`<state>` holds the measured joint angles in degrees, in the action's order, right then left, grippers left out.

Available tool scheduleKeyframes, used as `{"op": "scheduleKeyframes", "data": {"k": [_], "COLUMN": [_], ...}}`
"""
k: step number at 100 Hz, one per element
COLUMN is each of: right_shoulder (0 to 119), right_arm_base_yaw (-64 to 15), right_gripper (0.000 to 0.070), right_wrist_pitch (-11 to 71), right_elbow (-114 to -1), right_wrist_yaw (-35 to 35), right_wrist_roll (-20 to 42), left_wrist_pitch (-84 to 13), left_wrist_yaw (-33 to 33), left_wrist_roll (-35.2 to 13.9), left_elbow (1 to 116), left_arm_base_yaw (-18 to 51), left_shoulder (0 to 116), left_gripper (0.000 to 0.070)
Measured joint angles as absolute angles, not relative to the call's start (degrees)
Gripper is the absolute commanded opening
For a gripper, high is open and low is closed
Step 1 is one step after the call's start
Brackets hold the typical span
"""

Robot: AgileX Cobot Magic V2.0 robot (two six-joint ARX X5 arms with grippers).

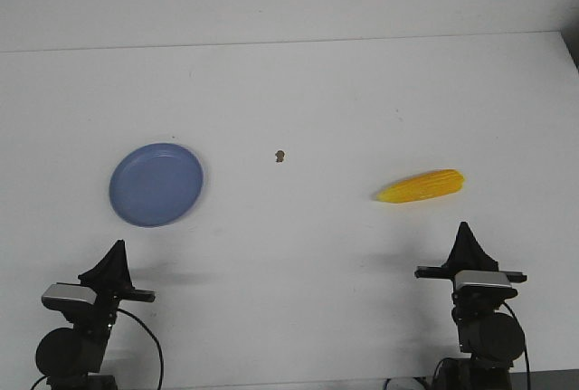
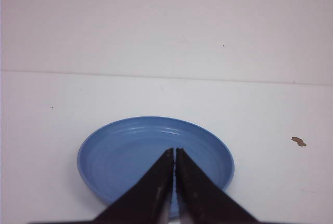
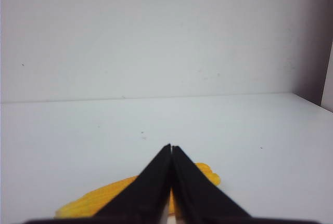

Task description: Place corn on plate with both arms

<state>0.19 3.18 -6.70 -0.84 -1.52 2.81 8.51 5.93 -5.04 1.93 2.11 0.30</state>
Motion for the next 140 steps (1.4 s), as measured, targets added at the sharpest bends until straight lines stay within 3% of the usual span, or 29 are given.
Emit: {"op": "scheduleKeyframes", "data": {"k": [71, 100, 118, 140], "right_shoulder": [0.19, 0.19, 0.27, 5.63], "right_arm_base_yaw": [3.18, 3.18, 3.18, 3.18], "right_gripper": [0.0003, 0.0003, 0.0003, 0.0003], "right_wrist_pitch": [-6.85, -12.99, -3.95, 8.73], "right_elbow": [-0.84, -0.91, -5.78, -18.90], "right_wrist_yaw": [-1.52, -1.50, -1.34, -1.32], "right_wrist_roll": [2.81, 2.92, 3.07, 3.88], "left_wrist_pitch": [8.54, 9.34, 6.09, -6.24], "left_wrist_yaw": [5.93, 5.96, 5.89, 4.23], "left_wrist_roll": [-5.04, -5.04, -5.04, -5.13], "left_elbow": [1.93, 2.46, 9.15, 23.38], "left_arm_base_yaw": [2.11, 2.11, 2.11, 2.11], "left_shoulder": [0.30, 0.30, 1.67, 11.14], "left_gripper": [0.0012, 0.0012, 0.0012, 0.0012]}}
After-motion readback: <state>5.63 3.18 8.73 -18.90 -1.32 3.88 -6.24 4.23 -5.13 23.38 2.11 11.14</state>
